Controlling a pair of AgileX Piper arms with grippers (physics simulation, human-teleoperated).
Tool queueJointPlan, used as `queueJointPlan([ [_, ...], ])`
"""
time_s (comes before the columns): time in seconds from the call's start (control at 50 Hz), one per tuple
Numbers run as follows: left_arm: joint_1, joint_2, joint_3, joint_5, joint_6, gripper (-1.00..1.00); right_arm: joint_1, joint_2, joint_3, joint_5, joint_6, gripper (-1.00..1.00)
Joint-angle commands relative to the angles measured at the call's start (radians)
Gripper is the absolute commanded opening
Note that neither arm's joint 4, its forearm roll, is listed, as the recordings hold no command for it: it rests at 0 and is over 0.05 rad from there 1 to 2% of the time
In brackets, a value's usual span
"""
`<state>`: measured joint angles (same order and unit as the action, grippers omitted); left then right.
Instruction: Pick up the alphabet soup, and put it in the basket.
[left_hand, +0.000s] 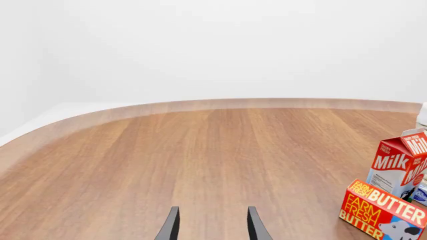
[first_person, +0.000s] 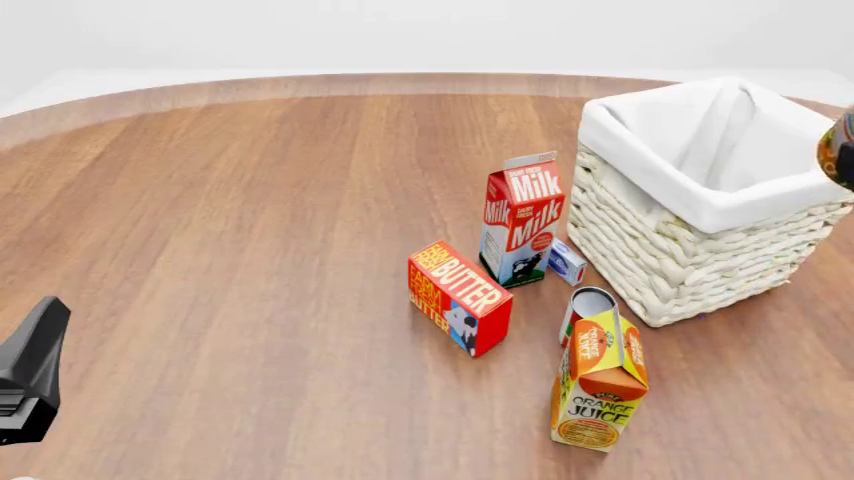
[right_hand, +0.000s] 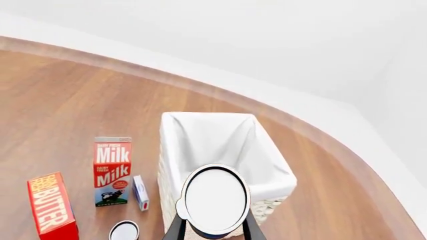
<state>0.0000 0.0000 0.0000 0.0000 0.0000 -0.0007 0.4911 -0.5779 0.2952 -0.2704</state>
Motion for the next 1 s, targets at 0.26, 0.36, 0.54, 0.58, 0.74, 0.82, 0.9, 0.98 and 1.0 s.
queueJointPlan([
  [0.26,0.0,0.0,0.0,0.0,0.0,1.0,-0.001,0.109,-0.105,-0.027,0.007,-1.0],
  [0.36,0.0,0.0,0.0,0.0,0.0,1.0,0.006,0.129,-0.14,-0.015,0.0,-1.0],
  [0.54,0.0,0.0,0.0,0.0,0.0,1.0,-0.002,0.189,-0.198,-0.007,0.008,-1.0],
  [0.58,0.0,0.0,0.0,0.0,0.0,1.0,-0.008,0.199,-0.196,-0.015,0.009,-1.0],
  [0.74,0.0,0.0,0.0,0.0,0.0,1.0,-0.025,0.248,-0.224,-0.023,0.019,-1.0],
  [0.82,0.0,0.0,0.0,0.0,0.0,1.0,-0.031,0.26,-0.238,-0.019,0.023,-1.0],
  [0.9,0.0,0.0,0.0,0.0,0.0,1.0,-0.033,0.275,-0.248,-0.018,0.031,-1.0],
  [0.98,0.0,0.0,0.0,0.0,0.0,1.0,-0.029,0.296,-0.265,-0.014,0.043,-1.0],
  [1.0,0.0,0.0,0.0,0.0,0.0,1.0,-0.029,0.3,-0.268,-0.014,0.046,-1.0],
])
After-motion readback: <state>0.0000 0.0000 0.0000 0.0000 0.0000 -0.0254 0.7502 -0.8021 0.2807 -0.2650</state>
